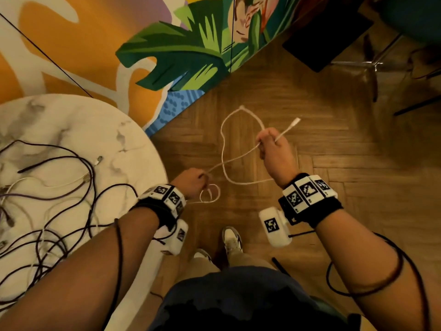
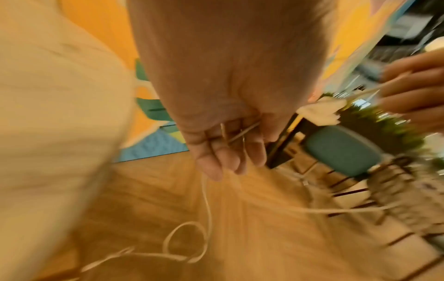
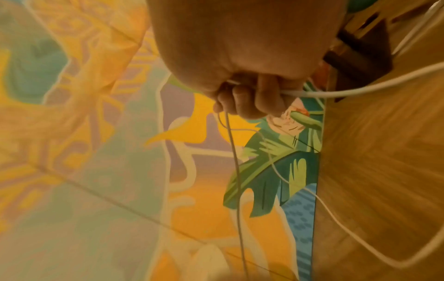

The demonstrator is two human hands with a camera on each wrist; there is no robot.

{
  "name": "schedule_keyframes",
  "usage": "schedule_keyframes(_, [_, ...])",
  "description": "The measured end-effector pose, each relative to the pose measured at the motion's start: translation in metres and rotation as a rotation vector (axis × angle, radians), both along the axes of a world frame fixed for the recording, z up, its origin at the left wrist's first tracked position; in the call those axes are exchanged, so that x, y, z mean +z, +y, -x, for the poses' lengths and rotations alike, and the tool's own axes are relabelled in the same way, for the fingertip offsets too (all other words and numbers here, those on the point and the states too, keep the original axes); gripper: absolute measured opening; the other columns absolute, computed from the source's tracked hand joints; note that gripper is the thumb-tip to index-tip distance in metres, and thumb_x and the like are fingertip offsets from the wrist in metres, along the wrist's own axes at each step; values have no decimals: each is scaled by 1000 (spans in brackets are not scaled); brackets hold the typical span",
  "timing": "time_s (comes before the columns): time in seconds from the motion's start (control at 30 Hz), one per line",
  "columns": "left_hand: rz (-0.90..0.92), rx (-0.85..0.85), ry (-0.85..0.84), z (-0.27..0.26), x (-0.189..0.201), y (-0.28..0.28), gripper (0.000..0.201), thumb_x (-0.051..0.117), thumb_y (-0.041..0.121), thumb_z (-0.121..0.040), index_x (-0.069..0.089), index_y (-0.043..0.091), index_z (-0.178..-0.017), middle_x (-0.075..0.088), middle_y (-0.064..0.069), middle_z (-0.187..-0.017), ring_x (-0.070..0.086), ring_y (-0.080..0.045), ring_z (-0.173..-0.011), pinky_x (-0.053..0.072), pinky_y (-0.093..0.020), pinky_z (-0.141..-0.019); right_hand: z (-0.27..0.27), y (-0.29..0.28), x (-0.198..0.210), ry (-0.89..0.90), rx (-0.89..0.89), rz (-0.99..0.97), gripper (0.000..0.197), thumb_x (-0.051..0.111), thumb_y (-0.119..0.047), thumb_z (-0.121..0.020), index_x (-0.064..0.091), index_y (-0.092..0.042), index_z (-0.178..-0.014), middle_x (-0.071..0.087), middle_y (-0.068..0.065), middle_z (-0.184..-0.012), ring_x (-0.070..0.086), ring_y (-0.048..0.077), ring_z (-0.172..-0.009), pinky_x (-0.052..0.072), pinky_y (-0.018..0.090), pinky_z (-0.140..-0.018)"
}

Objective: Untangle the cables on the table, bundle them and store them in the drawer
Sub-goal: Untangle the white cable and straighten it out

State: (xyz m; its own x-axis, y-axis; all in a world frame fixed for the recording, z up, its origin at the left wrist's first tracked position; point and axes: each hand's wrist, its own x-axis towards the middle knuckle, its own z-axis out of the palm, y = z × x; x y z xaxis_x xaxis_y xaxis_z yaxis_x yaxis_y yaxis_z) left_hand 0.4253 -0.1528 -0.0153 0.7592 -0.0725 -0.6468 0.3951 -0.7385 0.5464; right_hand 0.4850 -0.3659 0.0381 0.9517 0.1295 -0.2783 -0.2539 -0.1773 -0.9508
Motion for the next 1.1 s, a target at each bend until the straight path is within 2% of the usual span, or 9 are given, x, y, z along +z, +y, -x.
schedule_keyframes(0.07, [-122, 45, 38, 12, -16, 29, 35, 39, 30, -99, 58, 19, -72, 63, -4, -81, 59, -20, -73, 41, -27, -66, -9, -10, 1, -13, -172, -27, 31, 36, -12, -98, 50, -23, -72, 38, -4, -56, 34, 7, -45, 27, 22, -42])
schedule_keyframes(0.17, [-67, 249, 54, 20, -28, 44, 32, 38, 26, -99, 58, 14, -77, 62, -7, -74, 55, -17, -56, 43, -26, -57, -23, -29, 0, -37, -448, -75, 31, 36, -10, -94, 52, -25, -72, 40, -5, -55, 36, 7, -43, 26, 19, -38])
schedule_keyframes(0.27, [69, 279, 71, 12, -25, 29, 40, 34, 31, -101, 59, 10, -77, 61, -8, -68, 54, -19, -53, 44, -27, -52, -27, -39, -5, 12, -628, -180, 27, 36, -13, -94, 58, -22, -82, 46, -6, -53, 36, 8, -42, 26, 19, -38])
schedule_keyframes(0.4, [214, 240, -42, -4, 0, -3, 47, 32, 38, -101, 60, 9, -76, 57, -4, -60, 50, -11, -46, 41, -23, -50, -6, -33, -26, 157, -447, -4, 27, 34, -25, -98, 59, -20, -91, 56, 0, -58, 38, 6, -36, 27, 19, -39])
schedule_keyframes(0.57, [243, 73, -148, -17, 33, -36, 41, 35, 34, -100, 60, 14, -75, 57, 2, -65, 52, -7, -54, 40, -21, -57, 32, -10, -23, 238, 83, 71, 46, 29, -41, -102, 68, -16, -99, 51, 0, -57, 40, 1, -40, 31, 15, -40])
schedule_keyframes(0.7, [194, -119, -139, -18, 49, -58, 30, 39, 26, -99, 60, 20, -78, 62, 0, -77, 58, -16, -71, 44, -26, -64, 28, 11, 7, 120, 311, 143, 36, 37, -28, -102, 62, -19, -76, 52, -14, -41, 47, -4, -40, 33, 8, -45])
schedule_keyframes(0.8, [169, -133, -77, -18, 43, -59, 22, 44, 22, -96, 63, 12, -90, 66, -5, -85, 63, -20, -77, 50, -34, -72, 17, 11, 11, 39, 282, 258, 37, 40, -24, -101, 64, -16, -74, 50, -13, -38, 45, -2, -38, 31, 11, -44])
schedule_keyframes(0.9, [67, -72, 3, -7, 21, -40, 19, 49, 17, -94, 64, 15, -83, 66, -4, -87, 63, -22, -81, 48, -30, -71, 4, 1, 5, 1, 31, 219, 39, 36, -28, -101, 62, -20, -73, 49, -10, -54, 43, 3, -47, 35, 22, -50])
schedule_keyframes(1.1, [-123, -143, 175, 34, -25, 4, 29, 41, 18, -98, 68, 9, -101, 63, -12, -112, 60, -24, -100, 46, -30, -88, -14, -21, 3, -59, -291, 124, 37, 33, -28, -102, 58, -19, -76, 56, -2, -57, 48, 3, -45, 39, 18, -49])
